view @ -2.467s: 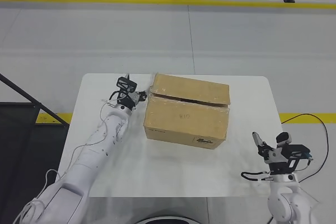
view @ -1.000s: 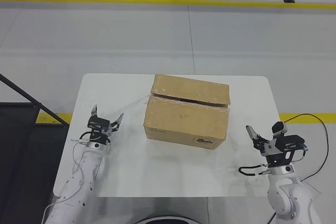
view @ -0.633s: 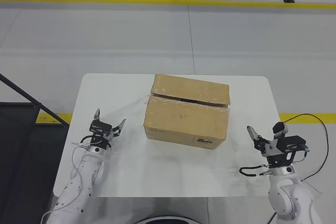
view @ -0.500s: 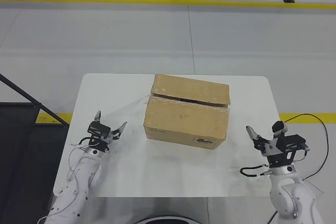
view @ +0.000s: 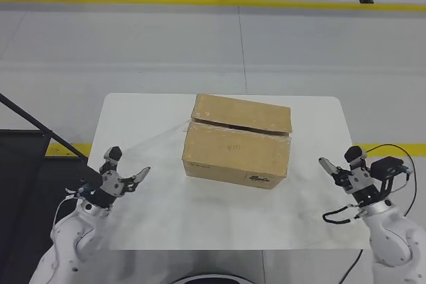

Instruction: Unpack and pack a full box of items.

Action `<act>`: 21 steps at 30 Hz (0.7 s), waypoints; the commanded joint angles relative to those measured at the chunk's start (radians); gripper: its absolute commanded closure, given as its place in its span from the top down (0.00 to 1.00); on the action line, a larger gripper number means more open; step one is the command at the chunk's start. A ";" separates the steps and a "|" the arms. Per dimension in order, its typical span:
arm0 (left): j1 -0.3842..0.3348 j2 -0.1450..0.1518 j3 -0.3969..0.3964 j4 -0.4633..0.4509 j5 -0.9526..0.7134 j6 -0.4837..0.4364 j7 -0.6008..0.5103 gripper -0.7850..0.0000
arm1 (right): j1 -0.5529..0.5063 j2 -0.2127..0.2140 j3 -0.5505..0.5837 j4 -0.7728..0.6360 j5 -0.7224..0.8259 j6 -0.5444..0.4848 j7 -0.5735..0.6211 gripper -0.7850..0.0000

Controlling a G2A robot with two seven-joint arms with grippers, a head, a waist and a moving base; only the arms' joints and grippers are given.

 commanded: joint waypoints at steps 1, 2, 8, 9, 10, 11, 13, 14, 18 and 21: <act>0.014 0.001 -0.019 -0.006 -0.055 -0.035 0.010 1.00 | 0.000 0.000 0.000 0.000 -0.002 0.000 -0.035 1.00; 0.018 0.002 -0.025 -0.009 -0.070 -0.040 0.014 1.00 | 0.000 0.000 0.000 0.000 -0.002 0.000 -0.035 1.00; 0.016 -0.005 -0.026 -0.001 -0.194 -0.038 0.057 1.00 | 0.013 -0.002 -0.026 -0.002 0.028 0.016 -0.011 1.00; 0.012 -0.006 -0.024 0.000 -0.208 -0.038 0.061 1.00 | 0.035 -0.001 -0.041 0.009 0.058 0.024 0.022 1.00; 0.011 -0.007 -0.022 0.002 -0.228 -0.038 0.071 1.00 | 0.076 0.000 -0.059 0.032 0.104 0.034 0.077 1.00; 0.010 -0.008 -0.021 0.003 -0.238 -0.041 0.074 1.00 | 0.100 0.000 -0.068 0.047 0.137 0.034 0.107 1.00; 0.010 -0.009 -0.022 0.003 -0.259 -0.055 0.085 1.00 | 0.179 0.004 -0.087 0.112 0.259 0.013 0.205 1.00; 0.012 -0.009 -0.024 0.002 -0.265 -0.061 0.090 1.00 | 0.224 0.006 -0.093 0.151 0.325 0.011 0.253 1.00; 0.021 -0.010 -0.030 -0.017 -0.276 -0.071 0.112 1.00 | 0.394 0.016 -0.124 0.314 0.541 0.008 0.454 1.00; 0.031 -0.010 -0.033 -0.030 -0.272 -0.077 0.122 1.00 | 0.513 0.021 -0.164 0.453 0.684 0.009 0.606 1.00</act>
